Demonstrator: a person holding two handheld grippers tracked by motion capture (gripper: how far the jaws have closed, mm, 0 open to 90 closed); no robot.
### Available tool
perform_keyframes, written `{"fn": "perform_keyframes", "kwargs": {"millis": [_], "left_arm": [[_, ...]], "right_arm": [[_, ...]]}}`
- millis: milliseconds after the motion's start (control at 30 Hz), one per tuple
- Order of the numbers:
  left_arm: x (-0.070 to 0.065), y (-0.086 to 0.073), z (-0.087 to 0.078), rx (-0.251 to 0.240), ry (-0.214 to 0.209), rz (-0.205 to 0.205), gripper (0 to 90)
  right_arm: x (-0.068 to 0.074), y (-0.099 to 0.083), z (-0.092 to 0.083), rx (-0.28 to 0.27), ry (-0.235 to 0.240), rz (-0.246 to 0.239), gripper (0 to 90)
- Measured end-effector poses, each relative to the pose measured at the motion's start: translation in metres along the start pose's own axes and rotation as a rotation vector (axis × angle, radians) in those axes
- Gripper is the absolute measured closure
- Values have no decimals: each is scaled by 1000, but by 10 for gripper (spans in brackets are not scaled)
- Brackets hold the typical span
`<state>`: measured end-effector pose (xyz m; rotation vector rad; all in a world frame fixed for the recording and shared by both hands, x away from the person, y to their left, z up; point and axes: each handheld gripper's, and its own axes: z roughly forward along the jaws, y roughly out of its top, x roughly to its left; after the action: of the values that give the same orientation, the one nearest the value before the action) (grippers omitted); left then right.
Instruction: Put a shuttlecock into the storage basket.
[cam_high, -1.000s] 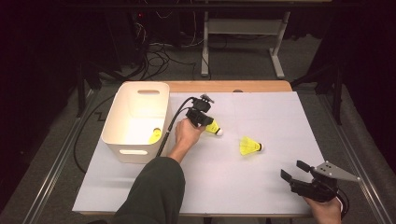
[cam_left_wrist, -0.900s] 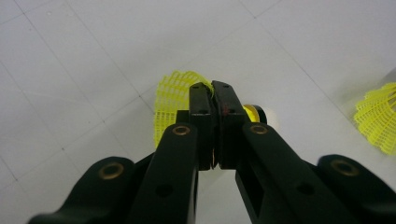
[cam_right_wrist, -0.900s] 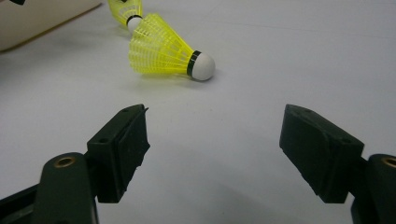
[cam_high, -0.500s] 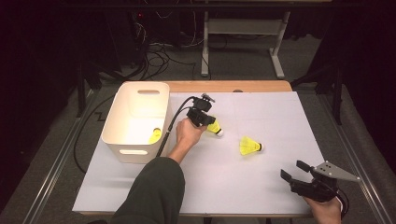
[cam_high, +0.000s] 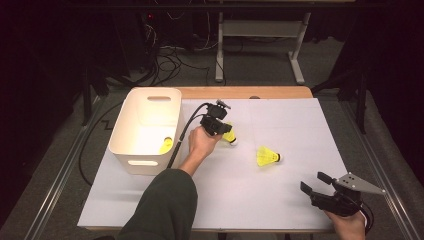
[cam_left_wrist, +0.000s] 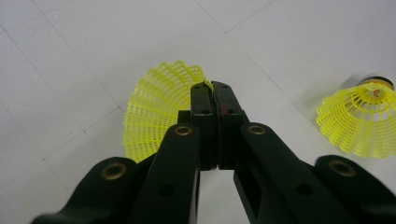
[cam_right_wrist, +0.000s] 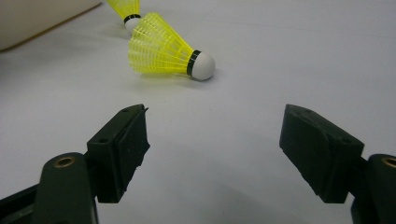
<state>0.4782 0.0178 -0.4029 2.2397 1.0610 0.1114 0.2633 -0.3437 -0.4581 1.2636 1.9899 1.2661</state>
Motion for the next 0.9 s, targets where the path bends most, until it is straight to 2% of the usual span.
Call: {"fn": "perform_keyframes", "kwargs": {"millis": [567, 900], "left_arm": [[-3, 0, -4, -2, 2, 15, 893], [-6, -1, -10, 8, 34, 30, 893]], "right_arm": [[0, 0, 0, 0, 0, -1, 241], [1, 0, 0, 1, 1, -4, 241]]}}
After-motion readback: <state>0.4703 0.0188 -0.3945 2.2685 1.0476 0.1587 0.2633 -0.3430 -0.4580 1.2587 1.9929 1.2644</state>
